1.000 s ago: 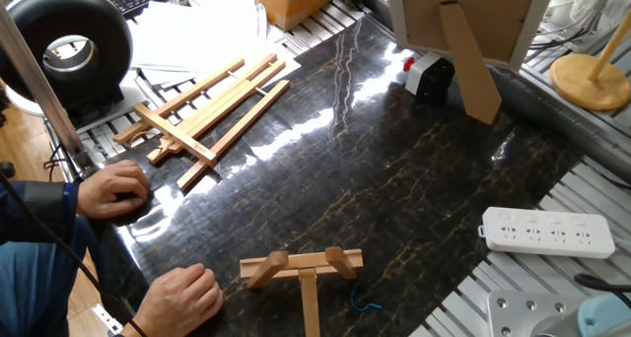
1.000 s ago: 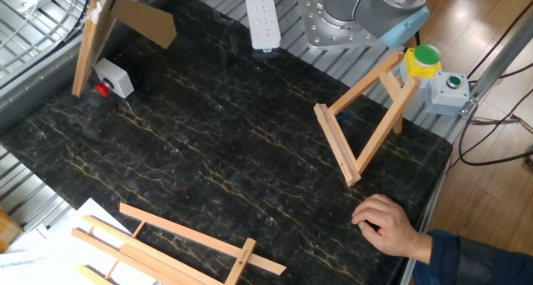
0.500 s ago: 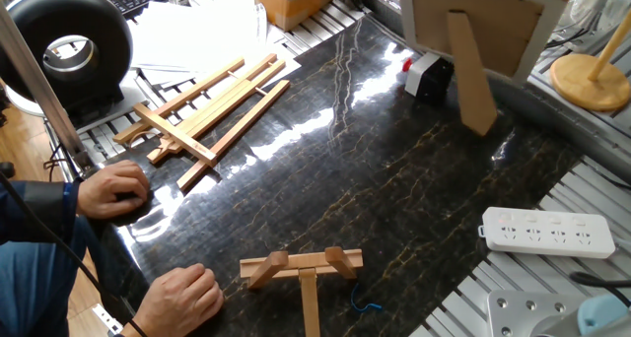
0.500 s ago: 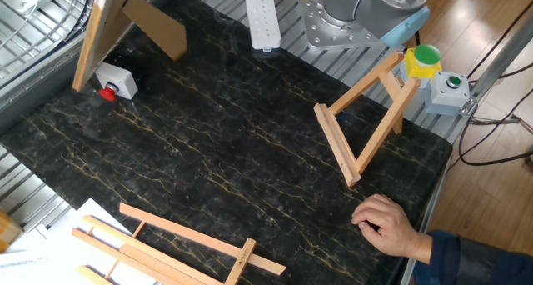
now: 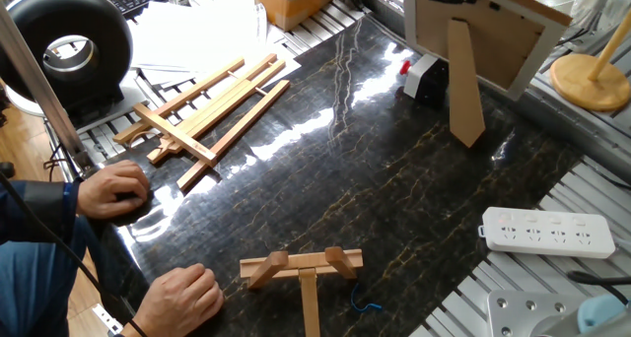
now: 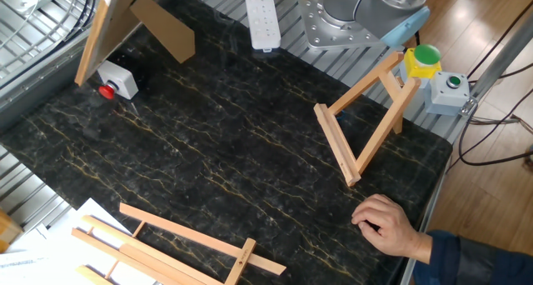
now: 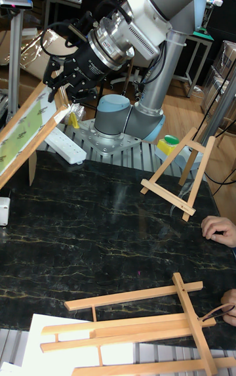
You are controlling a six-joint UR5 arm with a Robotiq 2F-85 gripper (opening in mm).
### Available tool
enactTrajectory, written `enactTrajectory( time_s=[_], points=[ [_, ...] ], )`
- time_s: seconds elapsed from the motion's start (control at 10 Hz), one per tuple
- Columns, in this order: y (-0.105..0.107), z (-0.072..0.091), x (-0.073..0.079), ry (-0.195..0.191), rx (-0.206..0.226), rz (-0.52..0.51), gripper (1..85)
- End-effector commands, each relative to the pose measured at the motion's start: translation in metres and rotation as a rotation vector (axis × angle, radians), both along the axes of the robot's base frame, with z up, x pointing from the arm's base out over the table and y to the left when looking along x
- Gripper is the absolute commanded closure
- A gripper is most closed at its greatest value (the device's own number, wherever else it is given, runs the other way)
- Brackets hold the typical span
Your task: Put the photo frame on the bracket
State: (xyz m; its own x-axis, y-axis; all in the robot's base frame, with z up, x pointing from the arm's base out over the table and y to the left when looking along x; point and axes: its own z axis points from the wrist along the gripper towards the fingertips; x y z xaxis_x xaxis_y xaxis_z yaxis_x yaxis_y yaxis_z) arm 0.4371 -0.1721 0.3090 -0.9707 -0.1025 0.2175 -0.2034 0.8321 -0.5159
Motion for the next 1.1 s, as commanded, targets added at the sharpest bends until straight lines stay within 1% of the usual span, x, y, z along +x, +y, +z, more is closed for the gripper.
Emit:
enactTrajectory(
  time_s=[0.0,0.2,0.3,0.4,0.5,0.7,1.0],
  points=[
    [0.007,-0.006,0.005,-0.016,0.038,0.005,84.7],
    [0.017,-0.013,0.012,-0.031,0.083,0.03,84.7],
    [0.018,-0.014,0.02,-0.052,0.091,0.06,84.7],
    [0.02,-0.015,0.027,-0.075,0.098,0.07,84.7],
    [0.019,-0.015,0.031,-0.088,0.093,0.08,84.7],
    [0.019,-0.014,0.047,-0.128,0.093,0.13,84.7],
    [0.018,-0.013,0.063,-0.162,0.087,0.194,84.7]
  ],
)
